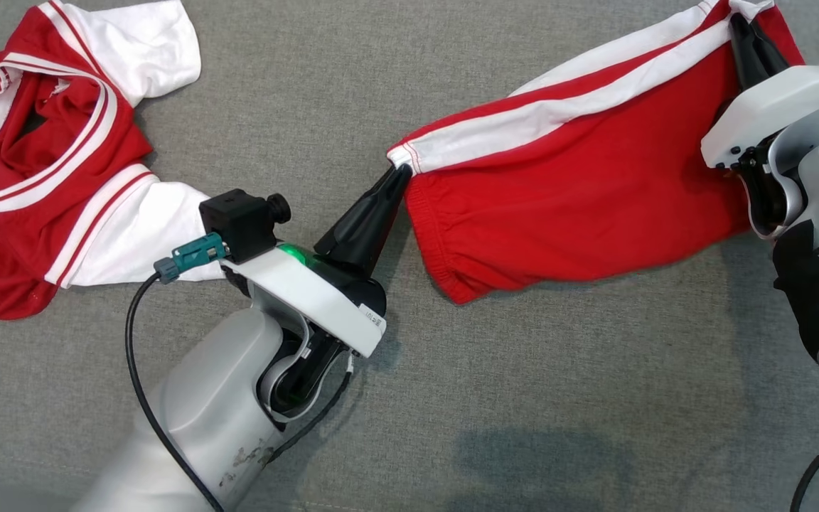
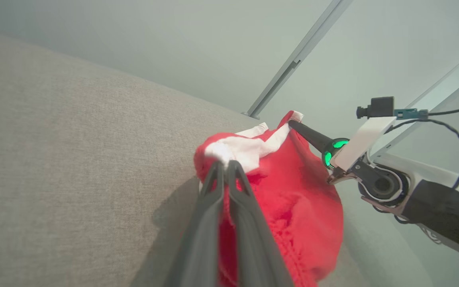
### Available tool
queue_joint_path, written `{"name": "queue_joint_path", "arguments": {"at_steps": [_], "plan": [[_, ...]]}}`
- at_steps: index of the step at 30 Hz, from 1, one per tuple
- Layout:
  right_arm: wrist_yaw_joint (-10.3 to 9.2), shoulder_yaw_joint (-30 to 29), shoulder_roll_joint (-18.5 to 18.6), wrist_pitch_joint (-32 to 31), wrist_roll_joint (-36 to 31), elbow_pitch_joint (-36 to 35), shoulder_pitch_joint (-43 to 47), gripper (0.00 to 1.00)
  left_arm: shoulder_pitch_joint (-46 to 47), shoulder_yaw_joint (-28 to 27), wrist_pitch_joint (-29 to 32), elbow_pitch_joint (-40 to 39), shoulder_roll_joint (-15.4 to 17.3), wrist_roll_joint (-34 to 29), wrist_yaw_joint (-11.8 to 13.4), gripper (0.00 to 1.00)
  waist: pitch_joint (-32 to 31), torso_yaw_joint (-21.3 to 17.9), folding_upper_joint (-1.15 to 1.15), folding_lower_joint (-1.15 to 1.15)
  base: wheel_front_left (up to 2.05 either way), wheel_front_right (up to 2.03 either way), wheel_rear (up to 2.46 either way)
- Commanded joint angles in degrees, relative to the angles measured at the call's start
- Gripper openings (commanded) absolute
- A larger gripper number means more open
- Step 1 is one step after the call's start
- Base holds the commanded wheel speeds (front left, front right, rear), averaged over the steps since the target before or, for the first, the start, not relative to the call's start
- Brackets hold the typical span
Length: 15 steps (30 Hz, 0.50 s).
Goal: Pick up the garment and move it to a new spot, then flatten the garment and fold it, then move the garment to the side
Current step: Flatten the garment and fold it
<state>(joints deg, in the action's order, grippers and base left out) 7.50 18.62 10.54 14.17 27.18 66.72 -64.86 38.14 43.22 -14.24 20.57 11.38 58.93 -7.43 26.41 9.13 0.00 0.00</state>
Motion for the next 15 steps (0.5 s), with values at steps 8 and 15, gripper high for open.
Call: {"name": "queue_joint_path", "arguments": {"at_steps": [8, 15], "plan": [[-0.01, -0.3, -1.7, 0.8, 0.1, 0.6, -0.6, 0.2, 1.5, -3.4, -0.7, 1.6, -0.6, -5.9, -0.1, 0.0, 0.9, 1.1, 0.0, 0.0, 0.0, 0.0, 0.0], [-0.01, -0.3, -1.8, 0.8, 0.7, -4.2, 1.4, 1.0, 0.6, -5.4, -0.7, 2.3, -1.5, -8.8, -0.1, 1.0, 0.7, 0.3, 0.0, 0.0, 0.0, 0.0, 0.0]]}}
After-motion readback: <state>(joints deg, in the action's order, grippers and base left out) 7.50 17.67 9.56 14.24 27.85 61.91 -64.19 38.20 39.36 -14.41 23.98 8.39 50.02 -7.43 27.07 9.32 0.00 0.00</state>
